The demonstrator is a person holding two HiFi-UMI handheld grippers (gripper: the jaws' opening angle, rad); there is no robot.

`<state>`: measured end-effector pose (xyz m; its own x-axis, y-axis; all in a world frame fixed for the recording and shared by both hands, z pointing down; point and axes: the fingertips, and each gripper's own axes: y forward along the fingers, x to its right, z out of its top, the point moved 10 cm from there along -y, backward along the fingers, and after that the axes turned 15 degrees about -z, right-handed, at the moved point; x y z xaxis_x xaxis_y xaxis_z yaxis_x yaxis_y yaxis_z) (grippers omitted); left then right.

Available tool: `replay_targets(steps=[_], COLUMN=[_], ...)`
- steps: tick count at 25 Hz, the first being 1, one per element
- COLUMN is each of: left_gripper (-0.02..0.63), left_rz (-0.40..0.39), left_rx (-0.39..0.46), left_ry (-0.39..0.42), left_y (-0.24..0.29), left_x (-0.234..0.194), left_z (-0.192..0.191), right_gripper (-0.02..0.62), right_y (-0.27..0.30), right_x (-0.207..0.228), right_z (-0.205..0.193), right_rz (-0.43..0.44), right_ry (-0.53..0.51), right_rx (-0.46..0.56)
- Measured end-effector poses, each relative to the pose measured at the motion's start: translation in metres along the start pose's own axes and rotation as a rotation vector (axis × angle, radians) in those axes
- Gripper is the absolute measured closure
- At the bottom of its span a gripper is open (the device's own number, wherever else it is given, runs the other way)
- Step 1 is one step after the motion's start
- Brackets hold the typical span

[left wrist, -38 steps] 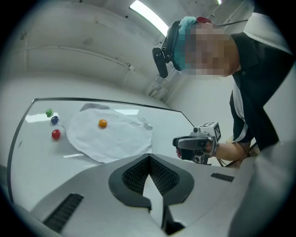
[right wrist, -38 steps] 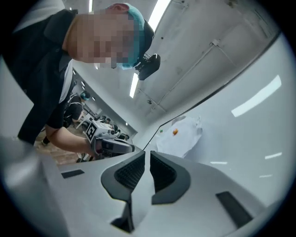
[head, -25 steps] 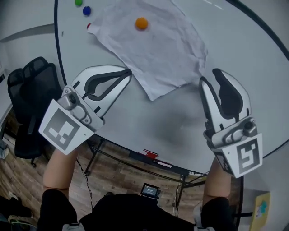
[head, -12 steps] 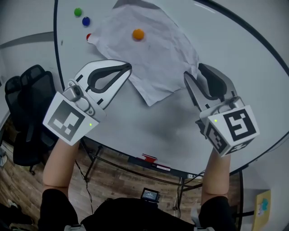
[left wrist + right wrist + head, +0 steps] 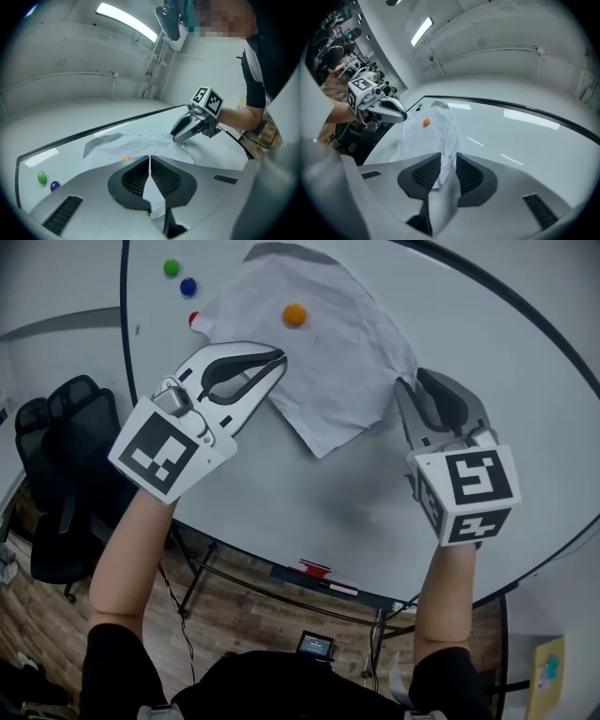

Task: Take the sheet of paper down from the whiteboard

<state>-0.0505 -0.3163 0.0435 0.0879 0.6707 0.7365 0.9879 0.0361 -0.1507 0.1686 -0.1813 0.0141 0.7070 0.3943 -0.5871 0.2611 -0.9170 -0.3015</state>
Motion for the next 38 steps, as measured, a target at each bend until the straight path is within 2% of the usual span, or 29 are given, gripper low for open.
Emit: replay_targets(steps=[4,7,8,15,21,38], left_gripper=[0.582,0.473,0.465,0.462,0.462,0.474], left_rz=[0.042,0.081,0.087,0.130,0.152,0.140], left_rx=[-0.046,-0.071,-0.087,-0.181,-0.209,-0.247], left_ry=[0.012,0.040,0.050,0.105,0.129,0.132], left_y=[0.006,0.019,0.024,0.044,0.049,0.049], left_x=[-0.019,-0.033,-0.036,-0.045,-0.046,-0.049], left_z=[-0.003,-0.003,-0.001,-0.002,-0.005,-0.006], right_gripper=[0.537,0.558,0.561,0.566,0.566,0.568], right_y=[0.003,0.000,-0.001,-0.008,-0.009,-0.008], right_x=[0.000,0.000,0.001,0.005,0.005,0.005], right_z=[-0.003,-0.002,-0.001,0.002,0.002,0.002], right_rz=[-0.020,-0.029,-0.033,-0.015,0.002,0.009], right_ry=[-0.021,-0.017,-0.015,0.023,0.021,0.035], right_rx=[-0.008,0.000,0.005,0.040,0.054,0.074])
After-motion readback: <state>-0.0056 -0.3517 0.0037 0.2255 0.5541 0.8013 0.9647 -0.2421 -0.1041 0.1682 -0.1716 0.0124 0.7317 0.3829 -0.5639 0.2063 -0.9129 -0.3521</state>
